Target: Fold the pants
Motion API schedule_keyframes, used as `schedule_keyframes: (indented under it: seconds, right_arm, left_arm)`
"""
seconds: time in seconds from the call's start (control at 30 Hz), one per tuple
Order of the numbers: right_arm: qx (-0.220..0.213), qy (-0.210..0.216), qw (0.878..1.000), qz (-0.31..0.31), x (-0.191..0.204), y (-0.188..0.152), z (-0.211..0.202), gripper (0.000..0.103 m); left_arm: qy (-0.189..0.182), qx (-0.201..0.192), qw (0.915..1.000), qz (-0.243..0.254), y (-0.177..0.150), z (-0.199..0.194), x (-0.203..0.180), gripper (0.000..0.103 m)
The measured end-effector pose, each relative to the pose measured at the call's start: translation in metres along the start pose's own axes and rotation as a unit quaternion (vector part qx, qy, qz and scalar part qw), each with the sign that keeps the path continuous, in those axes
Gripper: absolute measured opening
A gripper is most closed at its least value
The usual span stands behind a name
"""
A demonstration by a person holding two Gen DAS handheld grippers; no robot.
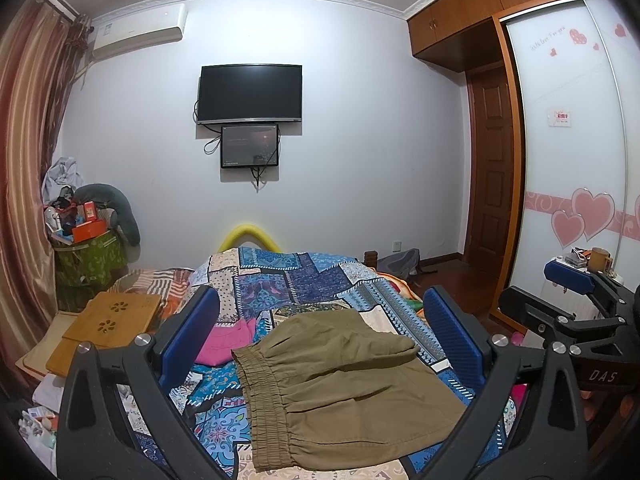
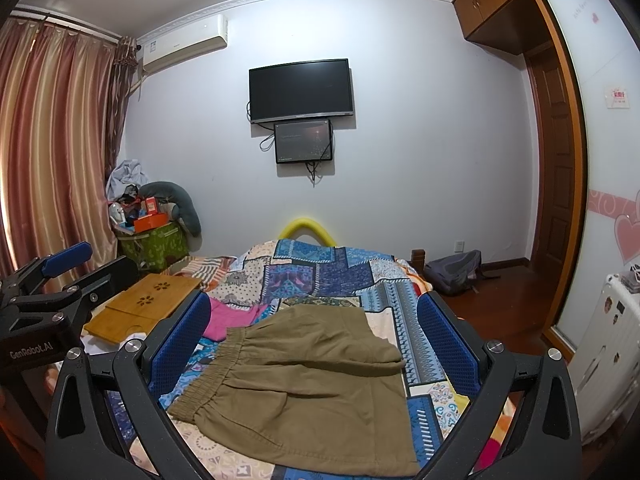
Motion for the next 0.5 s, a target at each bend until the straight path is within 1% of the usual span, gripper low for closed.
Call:
schedule_keyframes:
  seconds: [0.3,0.5]
  right_arm:
    - [0.003,0.001,1.000,0.004,-0.001,-0.001,0.003,0.103]
    - [0.013,-0.005,1.000,0.007,-0.011,-0.005,0.015,0.102]
  left_arm:
    - [0.003,0.002,1.0000,0.001,-0.002,0.002,0.001,0.103]
    - [0.007,0.019,0.9998,0.000,-0.006,0.024,0.010,0.103]
Point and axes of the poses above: each gripper's, at about its wrist camera, not at the fingertips, and z roughly the way its jaws point, x to its left, y to its top, the point moved 8 cm from there along z, roughly the way its jaws point, and after that the axes turned 6 degrees about z, right-handed, at the moved point
